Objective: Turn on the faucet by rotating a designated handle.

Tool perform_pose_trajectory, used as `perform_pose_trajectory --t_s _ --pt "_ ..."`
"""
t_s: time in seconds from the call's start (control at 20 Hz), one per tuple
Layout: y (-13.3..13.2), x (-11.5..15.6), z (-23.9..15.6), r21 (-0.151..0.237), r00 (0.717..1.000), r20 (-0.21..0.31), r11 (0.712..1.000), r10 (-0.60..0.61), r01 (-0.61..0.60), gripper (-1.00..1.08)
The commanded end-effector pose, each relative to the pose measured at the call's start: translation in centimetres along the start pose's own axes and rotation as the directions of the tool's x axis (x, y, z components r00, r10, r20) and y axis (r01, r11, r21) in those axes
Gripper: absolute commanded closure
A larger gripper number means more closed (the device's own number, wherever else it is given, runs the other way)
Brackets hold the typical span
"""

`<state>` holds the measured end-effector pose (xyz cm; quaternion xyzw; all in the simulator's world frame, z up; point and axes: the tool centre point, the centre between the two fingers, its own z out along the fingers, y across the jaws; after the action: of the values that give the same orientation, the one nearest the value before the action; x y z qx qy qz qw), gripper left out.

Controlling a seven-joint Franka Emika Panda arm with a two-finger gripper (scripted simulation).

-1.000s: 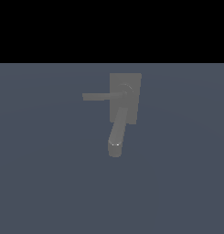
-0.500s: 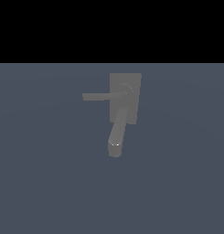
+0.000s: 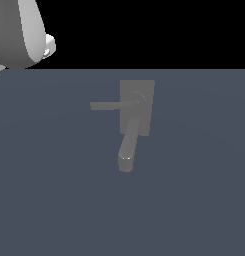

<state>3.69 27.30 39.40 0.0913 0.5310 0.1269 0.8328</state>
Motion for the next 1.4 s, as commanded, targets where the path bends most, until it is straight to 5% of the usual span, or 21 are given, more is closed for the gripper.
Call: perform_pose_trajectory --t_s 0.0,0.3,0.65,0.95,1.35 --pt "-3.0 4.3 -1.0 0.014 0.995 -0.073 0.998 -0.061 0.063 1.08" --pt "-11.5 12.7 -4.2 0.067 0.955 -0.239 0.978 -0.177 0.198 1.08" --pt "-19.5 18.0 -7.8 0.118 0.897 -0.370 0.946 -0.241 0.303 1.08" --pt "-23.1 19.9 -9.6 0.140 0.868 -0.424 0.927 -0.260 0.347 1.08" --pt "-24.1 19.6 -9.6 0.142 0.863 -0.423 0.920 -0.277 0.365 1.08"
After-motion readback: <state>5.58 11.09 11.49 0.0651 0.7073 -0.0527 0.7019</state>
